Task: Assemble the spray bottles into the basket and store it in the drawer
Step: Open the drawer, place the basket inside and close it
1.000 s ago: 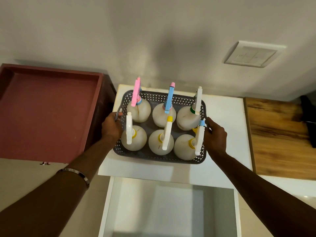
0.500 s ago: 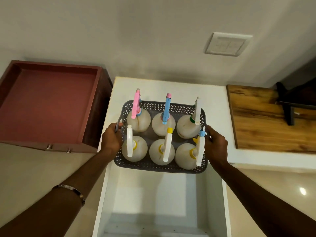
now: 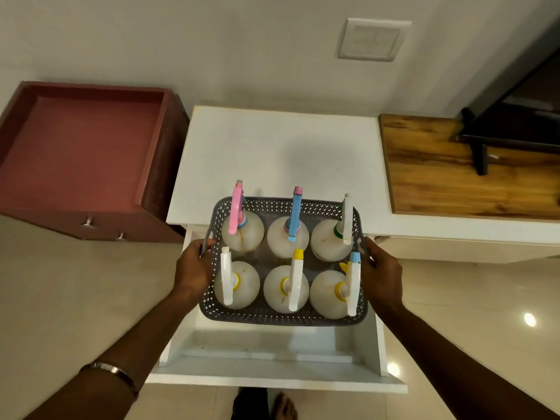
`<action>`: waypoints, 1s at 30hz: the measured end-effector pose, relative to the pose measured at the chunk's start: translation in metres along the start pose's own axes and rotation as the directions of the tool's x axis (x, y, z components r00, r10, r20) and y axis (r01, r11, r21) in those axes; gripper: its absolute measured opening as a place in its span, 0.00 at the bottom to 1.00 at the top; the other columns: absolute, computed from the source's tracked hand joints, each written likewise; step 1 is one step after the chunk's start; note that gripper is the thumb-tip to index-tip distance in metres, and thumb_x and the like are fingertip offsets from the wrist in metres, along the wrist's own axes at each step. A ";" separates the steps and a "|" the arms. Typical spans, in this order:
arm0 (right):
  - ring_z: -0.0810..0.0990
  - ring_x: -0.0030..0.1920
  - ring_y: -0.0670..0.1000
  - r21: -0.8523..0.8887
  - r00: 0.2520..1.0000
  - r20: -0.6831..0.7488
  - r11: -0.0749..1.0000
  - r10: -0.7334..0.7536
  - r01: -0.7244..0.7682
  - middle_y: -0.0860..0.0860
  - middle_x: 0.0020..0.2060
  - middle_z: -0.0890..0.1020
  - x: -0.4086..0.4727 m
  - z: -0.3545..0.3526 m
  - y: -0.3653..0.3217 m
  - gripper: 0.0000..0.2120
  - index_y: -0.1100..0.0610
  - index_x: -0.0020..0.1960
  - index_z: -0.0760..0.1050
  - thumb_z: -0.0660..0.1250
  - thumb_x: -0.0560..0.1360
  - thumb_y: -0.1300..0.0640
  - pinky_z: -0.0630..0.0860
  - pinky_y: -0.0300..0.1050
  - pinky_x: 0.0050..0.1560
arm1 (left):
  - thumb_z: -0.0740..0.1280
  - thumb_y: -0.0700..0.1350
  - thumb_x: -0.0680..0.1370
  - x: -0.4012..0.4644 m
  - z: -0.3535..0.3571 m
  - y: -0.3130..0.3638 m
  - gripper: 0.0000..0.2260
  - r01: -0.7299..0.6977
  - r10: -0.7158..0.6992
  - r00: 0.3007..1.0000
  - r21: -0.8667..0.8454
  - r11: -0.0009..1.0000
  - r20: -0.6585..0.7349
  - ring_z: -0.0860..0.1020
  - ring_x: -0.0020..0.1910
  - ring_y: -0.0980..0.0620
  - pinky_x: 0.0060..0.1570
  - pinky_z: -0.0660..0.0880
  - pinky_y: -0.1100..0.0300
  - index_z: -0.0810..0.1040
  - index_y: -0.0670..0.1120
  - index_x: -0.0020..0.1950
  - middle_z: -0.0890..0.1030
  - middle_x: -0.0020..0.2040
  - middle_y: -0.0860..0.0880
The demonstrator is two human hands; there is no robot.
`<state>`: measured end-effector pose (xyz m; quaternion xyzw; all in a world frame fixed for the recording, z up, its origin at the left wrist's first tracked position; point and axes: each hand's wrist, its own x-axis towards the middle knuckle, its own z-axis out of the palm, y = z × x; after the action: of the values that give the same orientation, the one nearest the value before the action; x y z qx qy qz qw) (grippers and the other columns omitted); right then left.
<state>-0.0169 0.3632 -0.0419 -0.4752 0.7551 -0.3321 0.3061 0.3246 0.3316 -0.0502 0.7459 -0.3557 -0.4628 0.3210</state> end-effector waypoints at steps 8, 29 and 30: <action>0.81 0.39 0.38 0.008 0.999 0.048 1.000 0.017 -0.018 0.34 0.34 0.81 -0.048 0.011 0.051 0.22 0.28 0.58 0.70 0.65 0.80 0.58 0.77 0.37 0.39 | 0.66 0.43 0.79 -0.029 0.005 -0.061 0.05 0.079 -0.080 0.997 0.080 0.994 0.015 0.80 0.50 0.44 0.52 0.77 0.45 0.77 0.54 0.48 0.82 0.47 0.48; 0.79 0.51 0.38 0.091 0.978 0.088 0.977 0.187 -0.195 0.42 0.55 0.80 -0.031 0.109 0.178 0.20 0.52 0.73 0.71 0.64 0.81 0.60 0.72 0.26 0.47 | 0.64 0.42 0.80 0.040 0.064 -0.166 0.09 0.169 -0.179 0.984 0.293 0.941 0.006 0.76 0.49 0.47 0.47 0.72 0.56 0.76 0.41 0.59 0.79 0.52 0.44; 0.79 0.53 0.42 0.092 0.975 0.087 0.973 0.203 -0.210 0.42 0.55 0.79 -0.029 0.113 0.182 0.21 0.52 0.73 0.71 0.64 0.81 0.60 0.73 0.30 0.50 | 0.64 0.42 0.80 0.043 0.066 -0.169 0.10 0.170 -0.181 0.983 0.304 0.937 0.008 0.76 0.49 0.47 0.47 0.72 0.56 0.75 0.41 0.59 0.79 0.52 0.44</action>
<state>-0.0123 0.4263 -0.2484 -0.3904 0.7704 -0.3176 0.3914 0.3174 0.3777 -0.2309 0.8064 -0.3602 -0.4430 0.1541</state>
